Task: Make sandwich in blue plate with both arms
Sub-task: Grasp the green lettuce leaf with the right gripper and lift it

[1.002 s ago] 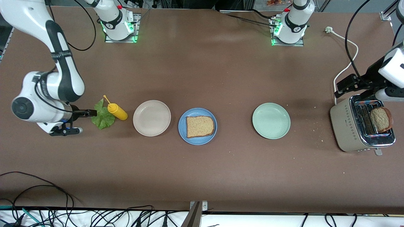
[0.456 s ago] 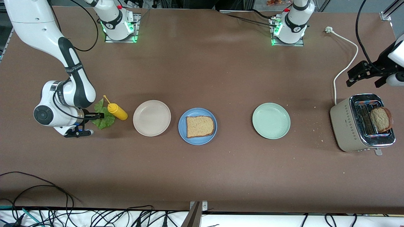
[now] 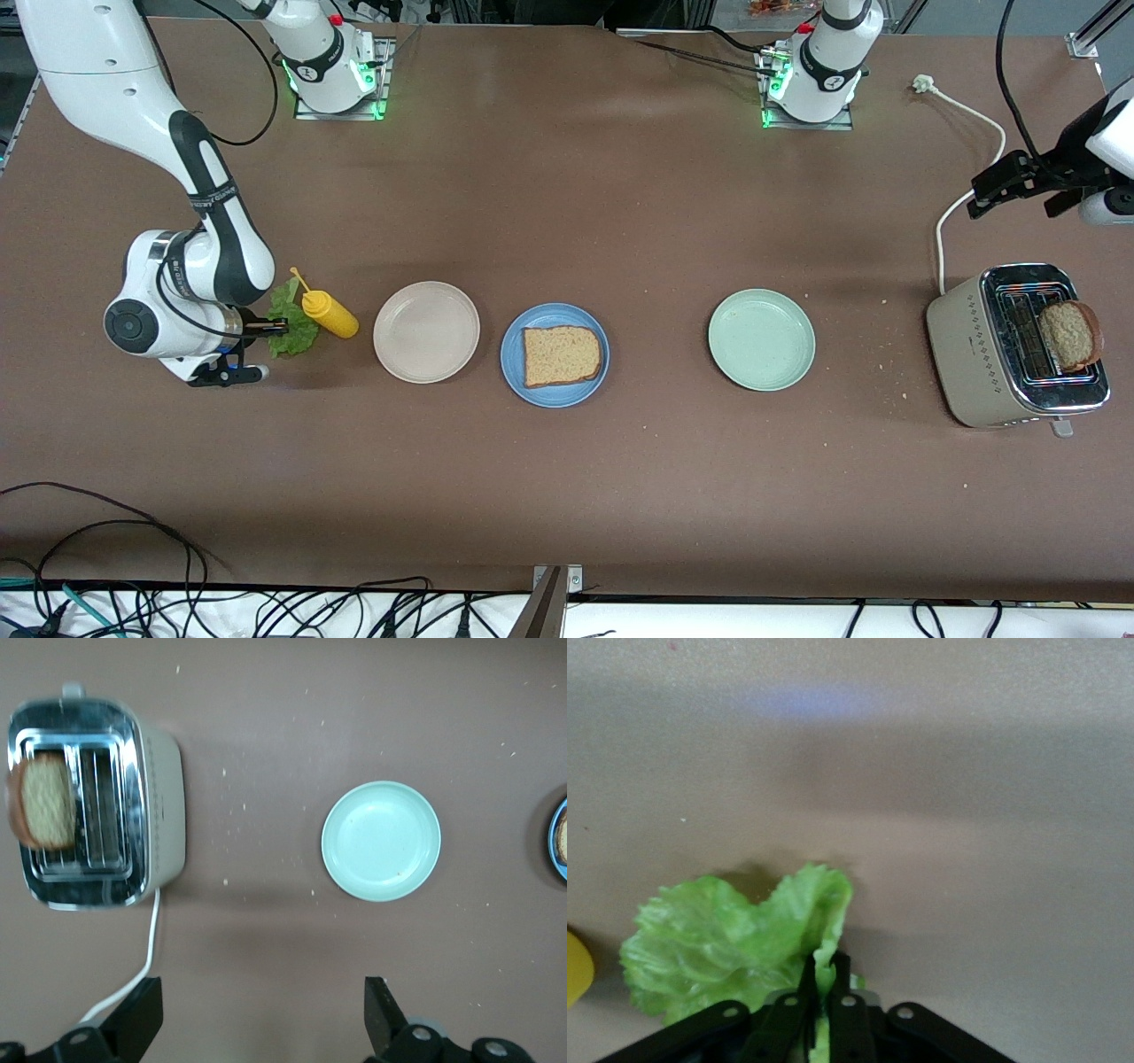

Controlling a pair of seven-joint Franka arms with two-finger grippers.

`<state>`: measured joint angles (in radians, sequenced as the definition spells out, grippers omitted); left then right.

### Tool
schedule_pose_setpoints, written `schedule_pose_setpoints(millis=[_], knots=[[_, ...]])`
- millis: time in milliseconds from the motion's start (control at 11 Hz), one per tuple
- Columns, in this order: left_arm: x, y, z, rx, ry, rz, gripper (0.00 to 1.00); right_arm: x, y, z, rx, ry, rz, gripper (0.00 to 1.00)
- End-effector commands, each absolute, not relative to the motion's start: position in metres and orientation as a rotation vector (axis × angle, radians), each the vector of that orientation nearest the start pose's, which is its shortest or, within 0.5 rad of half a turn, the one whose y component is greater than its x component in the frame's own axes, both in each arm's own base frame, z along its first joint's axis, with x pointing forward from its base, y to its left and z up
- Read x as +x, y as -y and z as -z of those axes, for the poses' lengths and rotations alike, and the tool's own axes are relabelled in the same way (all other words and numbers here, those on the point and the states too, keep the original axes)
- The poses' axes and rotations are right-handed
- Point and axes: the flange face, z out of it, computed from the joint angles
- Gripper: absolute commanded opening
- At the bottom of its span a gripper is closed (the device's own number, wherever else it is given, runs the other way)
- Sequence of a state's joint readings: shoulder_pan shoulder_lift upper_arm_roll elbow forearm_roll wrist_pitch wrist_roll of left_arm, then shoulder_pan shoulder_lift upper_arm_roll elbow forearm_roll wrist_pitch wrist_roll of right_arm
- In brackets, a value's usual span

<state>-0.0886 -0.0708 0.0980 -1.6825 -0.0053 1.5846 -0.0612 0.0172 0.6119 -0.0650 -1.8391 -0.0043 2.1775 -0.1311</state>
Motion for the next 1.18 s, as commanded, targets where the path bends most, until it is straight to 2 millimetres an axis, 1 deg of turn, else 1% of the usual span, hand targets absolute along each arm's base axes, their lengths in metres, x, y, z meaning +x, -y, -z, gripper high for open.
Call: schedule_pose_setpoints(millis=[0, 91, 273, 456, 638, 820, 911, 1002, 1093], knots=[[0.535, 0.005, -0.628, -3.104, 0.228, -0.126, 1.0, 0.622, 0.038, -0.186, -3.142, 0.161, -0.381, 0.0], [0.543, 0.005, -0.637, -3.107, 0.234, -0.119, 1.0, 0.626, 0.038, -0.202, -3.143, 0.187, -0.352, 0.0], [0.547, 0.005, -0.636, -3.102, 0.241, -0.133, 1.0, 0.636, 0.039, -0.241, -3.132, 0.235, -0.366, 0.0], [0.546, 0.002, -0.64, -3.096, 0.266, -0.122, 1.0, 0.649, 0.039, -0.298, -3.121, 0.245, -0.438, 0.0], [0.546, -0.001, -0.638, -3.095, 0.27, -0.13, 1.0, 0.656, 0.036, -0.361, -3.1, 0.252, -0.515, 0.0], [0.545, -0.001, -0.634, -3.092, 0.27, -0.16, 1.0, 0.653, 0.03, -0.413, -3.082, 0.255, -0.559, 0.0], [0.543, 0.002, -0.63, -3.088, 0.258, -0.193, 1.0, 0.653, 0.027, -0.426, -3.076, 0.253, -0.57, 0.0], [0.542, 0.005, -0.628, -3.084, 0.244, -0.218, 1.0, 0.653, 0.015, -0.439, -3.07, 0.255, -0.585, 0.0], [0.54, 0.006, -0.626, -3.083, 0.232, -0.247, 1.0, 0.652, -0.007, -0.442, -3.065, 0.248, -0.595, 0.0]])
